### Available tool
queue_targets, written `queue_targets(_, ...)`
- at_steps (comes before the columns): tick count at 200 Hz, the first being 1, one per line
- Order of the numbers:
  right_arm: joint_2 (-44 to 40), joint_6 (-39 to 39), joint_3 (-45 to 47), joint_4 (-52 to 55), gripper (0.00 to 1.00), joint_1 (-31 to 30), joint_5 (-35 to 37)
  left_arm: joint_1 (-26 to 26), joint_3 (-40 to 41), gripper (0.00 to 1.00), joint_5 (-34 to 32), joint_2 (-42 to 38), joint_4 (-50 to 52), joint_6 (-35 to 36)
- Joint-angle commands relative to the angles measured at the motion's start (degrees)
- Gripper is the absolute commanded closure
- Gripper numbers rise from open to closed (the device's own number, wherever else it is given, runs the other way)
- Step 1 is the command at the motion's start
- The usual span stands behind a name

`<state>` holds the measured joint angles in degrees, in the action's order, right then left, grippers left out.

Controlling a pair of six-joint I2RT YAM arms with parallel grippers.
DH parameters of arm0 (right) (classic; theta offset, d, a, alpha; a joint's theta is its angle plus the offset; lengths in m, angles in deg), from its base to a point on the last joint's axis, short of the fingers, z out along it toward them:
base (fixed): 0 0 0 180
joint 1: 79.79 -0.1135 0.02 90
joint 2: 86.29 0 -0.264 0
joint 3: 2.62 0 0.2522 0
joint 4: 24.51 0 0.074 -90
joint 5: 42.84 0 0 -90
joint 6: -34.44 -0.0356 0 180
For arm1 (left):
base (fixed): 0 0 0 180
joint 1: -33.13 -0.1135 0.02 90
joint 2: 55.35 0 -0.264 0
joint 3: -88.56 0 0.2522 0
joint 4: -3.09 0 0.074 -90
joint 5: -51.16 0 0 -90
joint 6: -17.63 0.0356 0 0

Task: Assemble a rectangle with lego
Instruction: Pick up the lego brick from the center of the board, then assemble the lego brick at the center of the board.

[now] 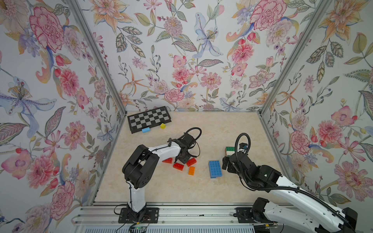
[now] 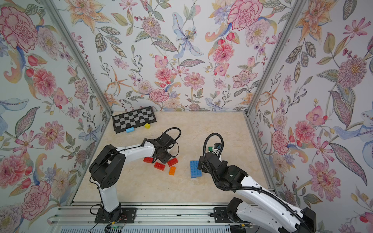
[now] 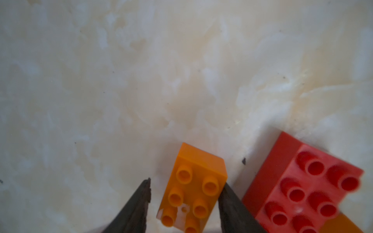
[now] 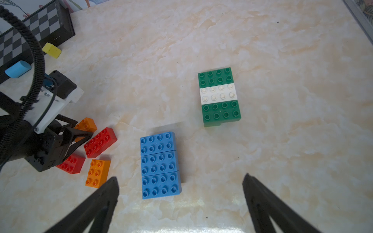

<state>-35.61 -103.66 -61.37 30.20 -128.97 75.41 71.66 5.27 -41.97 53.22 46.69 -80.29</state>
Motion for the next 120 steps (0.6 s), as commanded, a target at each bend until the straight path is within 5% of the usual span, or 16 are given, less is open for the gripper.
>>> queue_targets(1,-1.45,-1.30,0.96,1.48,0.00,0.51,0.05,-0.97,0.52,0.63,0.46,0.13,0.07,-1.16)
queue_targets(35,-1.87,-0.62,0.96,1.59,0.00,0.91,-0.12,-1.30,0.45,0.77,0.25,-3.35,-1.26,-4.25)
queue_targets(64,-1.72,0.48,0.50,1.65,0.00,0.96,-0.55,-1.35,0.59,0.80,2.46,-8.89,-3.55,-9.57)
queue_targets(120,-1.39,1.45,0.44,1.94,0.00,1.21,-1.49,3.56,14.49,0.81,4.90,-25.00,-11.01,-30.14)
